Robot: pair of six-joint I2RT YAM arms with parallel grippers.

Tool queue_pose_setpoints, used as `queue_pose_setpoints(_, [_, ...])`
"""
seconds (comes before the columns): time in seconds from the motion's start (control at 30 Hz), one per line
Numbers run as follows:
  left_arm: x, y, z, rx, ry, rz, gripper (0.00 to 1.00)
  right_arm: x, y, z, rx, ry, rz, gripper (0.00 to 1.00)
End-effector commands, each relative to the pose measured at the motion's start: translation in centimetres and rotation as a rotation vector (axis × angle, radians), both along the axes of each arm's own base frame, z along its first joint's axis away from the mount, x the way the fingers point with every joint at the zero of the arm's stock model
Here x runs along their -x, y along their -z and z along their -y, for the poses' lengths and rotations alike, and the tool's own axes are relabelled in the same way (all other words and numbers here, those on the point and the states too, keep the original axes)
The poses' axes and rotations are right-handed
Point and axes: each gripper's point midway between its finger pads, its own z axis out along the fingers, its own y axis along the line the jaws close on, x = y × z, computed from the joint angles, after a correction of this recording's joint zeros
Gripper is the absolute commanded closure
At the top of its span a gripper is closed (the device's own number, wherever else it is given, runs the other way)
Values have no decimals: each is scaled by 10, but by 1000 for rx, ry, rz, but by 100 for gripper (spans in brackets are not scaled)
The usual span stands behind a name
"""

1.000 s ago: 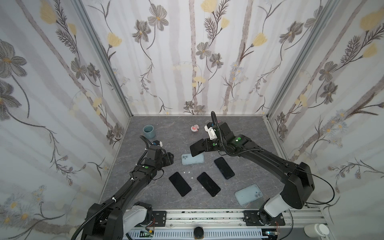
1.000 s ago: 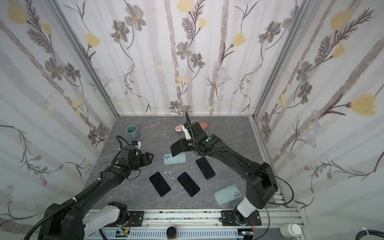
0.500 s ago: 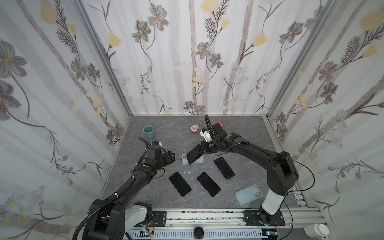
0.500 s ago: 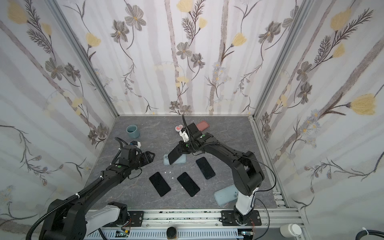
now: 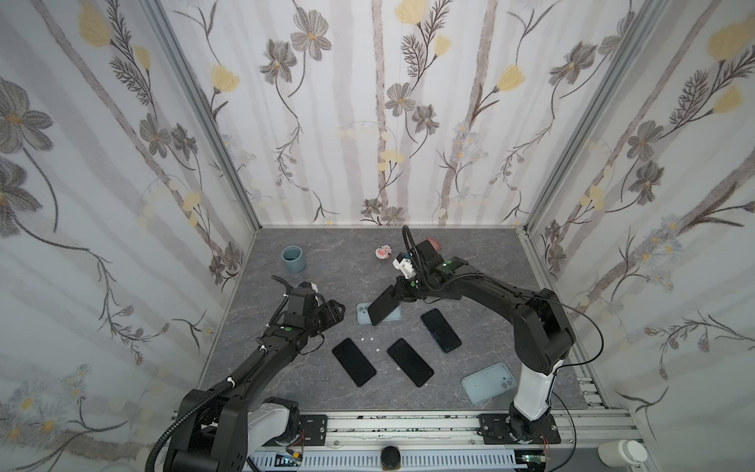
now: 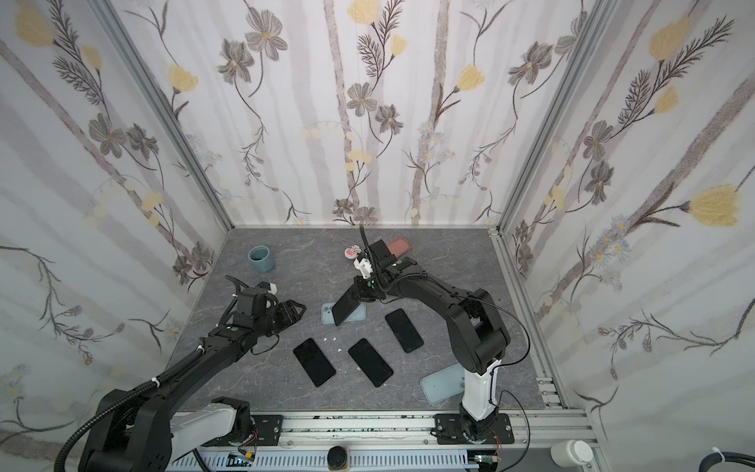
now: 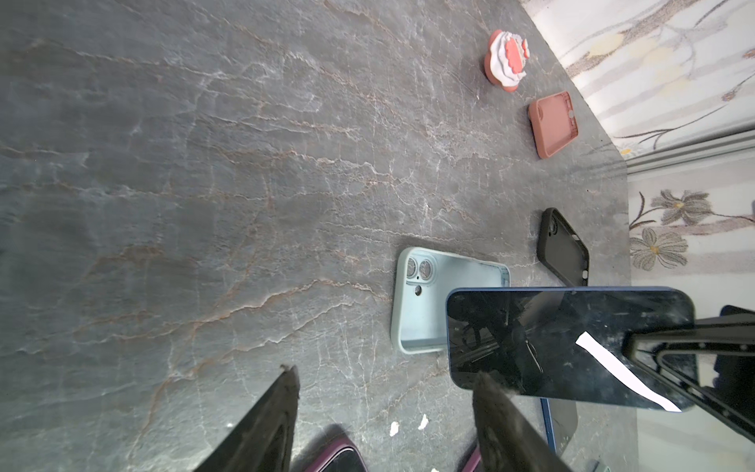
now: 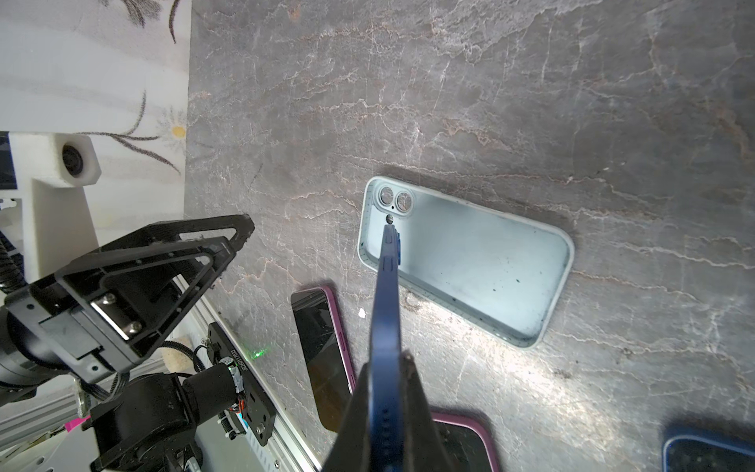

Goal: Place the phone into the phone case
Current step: 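Lower the phone into the mint case with right gripper while left approaches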

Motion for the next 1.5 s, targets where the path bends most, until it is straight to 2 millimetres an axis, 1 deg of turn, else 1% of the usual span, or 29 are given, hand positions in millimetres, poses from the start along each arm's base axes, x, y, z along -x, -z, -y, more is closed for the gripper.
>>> queue_pose_setpoints(0.0, [-3, -11, 8, 51, 18, 26, 36, 5, 1, -5, -26, -38, -15, 100])
queue_pose_setpoints(0.07, [-2, -12, 11, 70, 29, 23, 37, 6, 7, -6, -23, -43, -29, 100])
queue_pose_setpoints(0.17, [1, -7, 13, 100, 22, 11, 38, 8, 12, -12, -38, -55, -48, 100])
queue_pose_setpoints(0.23, [2, -4, 16, 132, 16, 7, 38, 8, 13, -16, -47, -68, -61, 100])
queue_pose_setpoints(0.3, [1, -3, 18, 158, 10, 15, 39, 5, 8, -18, -53, -67, -52, 100])
queue_pose_setpoints(0.47, [-9, -8, 23, 173, 20, 43, 41, -4, -2, -19, -65, -43, -25, 100])
queue_pose_setpoints(0.6, [-21, -8, 26, 147, 49, 51, 43, -9, 0, -19, -87, -7, -32, 100])
queue_pose_setpoints(0.8, [-31, 4, 37, 156, 93, 23, 45, -18, 0, -24, -134, 34, -47, 100])
queue_pose_setpoints(0.97, [-33, 14, 51, 174, 137, -13, 46, -24, -1, -27, -179, 64, -56, 100])
queue_pose_setpoints(1.2, [-32, 25, 74, 179, 198, -48, 47, -24, 14, -20, -184, 104, -81, 100])
queue_pose_setpoints(1.4, [-28, 34, 83, 189, 215, -78, 48, -17, 25, -15, -191, 114, -106, 100])
queue_pose_setpoints(1.47, [-27, 33, 85, 194, 219, -75, 49, -17, 26, -12, -197, 122, -106, 100])
